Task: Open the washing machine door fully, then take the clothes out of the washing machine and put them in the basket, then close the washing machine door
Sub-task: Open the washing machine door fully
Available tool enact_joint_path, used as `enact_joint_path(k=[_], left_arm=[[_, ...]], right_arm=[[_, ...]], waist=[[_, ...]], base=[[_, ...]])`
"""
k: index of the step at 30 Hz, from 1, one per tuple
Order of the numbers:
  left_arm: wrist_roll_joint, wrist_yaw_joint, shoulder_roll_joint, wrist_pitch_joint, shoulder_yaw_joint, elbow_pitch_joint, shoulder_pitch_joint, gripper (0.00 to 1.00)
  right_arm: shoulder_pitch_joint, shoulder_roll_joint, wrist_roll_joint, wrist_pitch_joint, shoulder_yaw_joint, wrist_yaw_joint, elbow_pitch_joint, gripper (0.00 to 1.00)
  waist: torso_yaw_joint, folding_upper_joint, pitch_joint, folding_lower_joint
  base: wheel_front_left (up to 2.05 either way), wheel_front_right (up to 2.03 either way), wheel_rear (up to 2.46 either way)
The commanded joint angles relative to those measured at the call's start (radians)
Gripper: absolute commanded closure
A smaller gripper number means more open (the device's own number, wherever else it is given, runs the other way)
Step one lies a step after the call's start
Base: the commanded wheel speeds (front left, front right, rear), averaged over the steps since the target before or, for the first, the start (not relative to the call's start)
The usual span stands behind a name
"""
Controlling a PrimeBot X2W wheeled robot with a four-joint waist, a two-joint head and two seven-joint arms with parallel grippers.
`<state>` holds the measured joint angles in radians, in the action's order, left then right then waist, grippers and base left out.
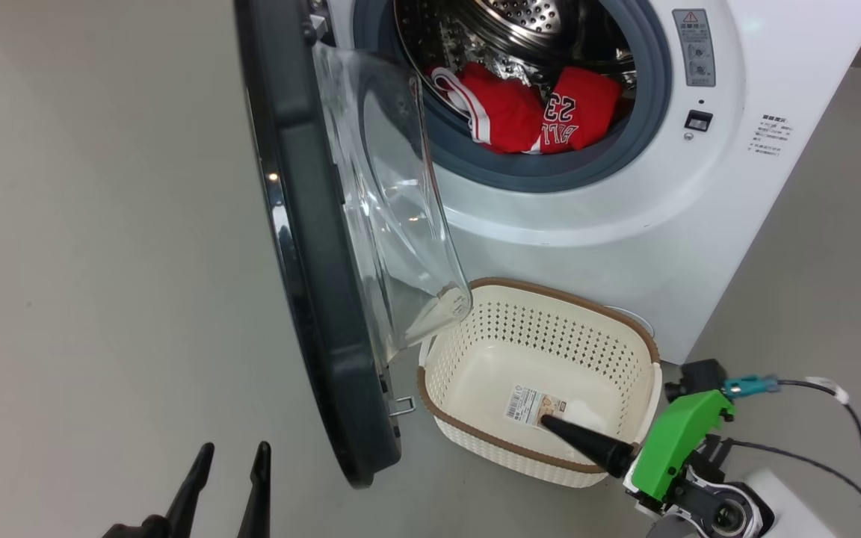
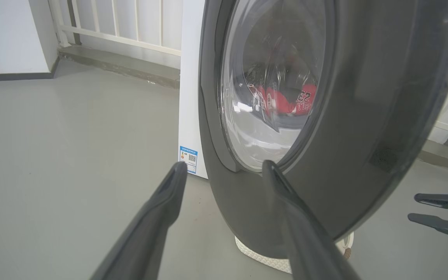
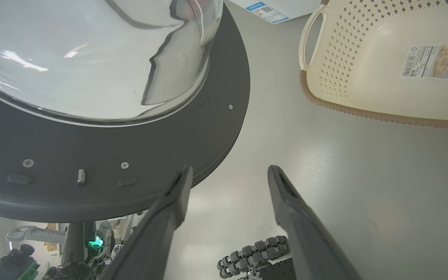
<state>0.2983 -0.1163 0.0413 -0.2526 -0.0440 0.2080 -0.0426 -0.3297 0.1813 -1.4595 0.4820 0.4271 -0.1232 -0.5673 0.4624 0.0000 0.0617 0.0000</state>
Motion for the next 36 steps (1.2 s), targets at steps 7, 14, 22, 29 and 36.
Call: enact_joint_path(k=[7,14,22,29,36], left_arm=[[-0.018,-0.007,0.009,-0.009,0.04,-0.021,0.003,0.0],[-0.022,-0.009,0.009,-0.009,0.044,-0.018,0.0,0.0],[-0.024,-0.01,0.009,-0.009,0.052,-0.022,-0.003,0.0],[-0.021,-0.01,0.009,-0.009,0.053,-0.024,0.002,0.0],[-0.019,-0.011,0.009,-0.009,0.051,-0.03,0.006,0.0]], right_arm=[[0.02,0.047,0.16,-0.321,0.066,-0.008,0.054,0.0],[0.035,0.109,0.296,-0.643,0.189,-0.008,0.074,0.0],[0.07,0.1,0.639,-0.743,0.078,-0.008,0.101,0.0],[0.197,0.003,0.96,-0.744,-0.155,-0.008,0.241,0.0],[0.297,-0.074,1.143,-0.744,-0.309,-0.008,0.34,0.0]], waist=[[-0.012,0.0,-0.005,0.0],[-0.019,0.0,-0.014,0.0],[-0.03,0.0,-0.02,0.0],[-0.026,0.0,-0.017,0.0],[-0.021,0.0,-0.015,0.0]], base=[[0.0,0.0,0.0],[0.0,0.0,0.0],[0.0,0.0,0.0],[0.0,0.0,0.0],[0.0,0.0,0.0]])
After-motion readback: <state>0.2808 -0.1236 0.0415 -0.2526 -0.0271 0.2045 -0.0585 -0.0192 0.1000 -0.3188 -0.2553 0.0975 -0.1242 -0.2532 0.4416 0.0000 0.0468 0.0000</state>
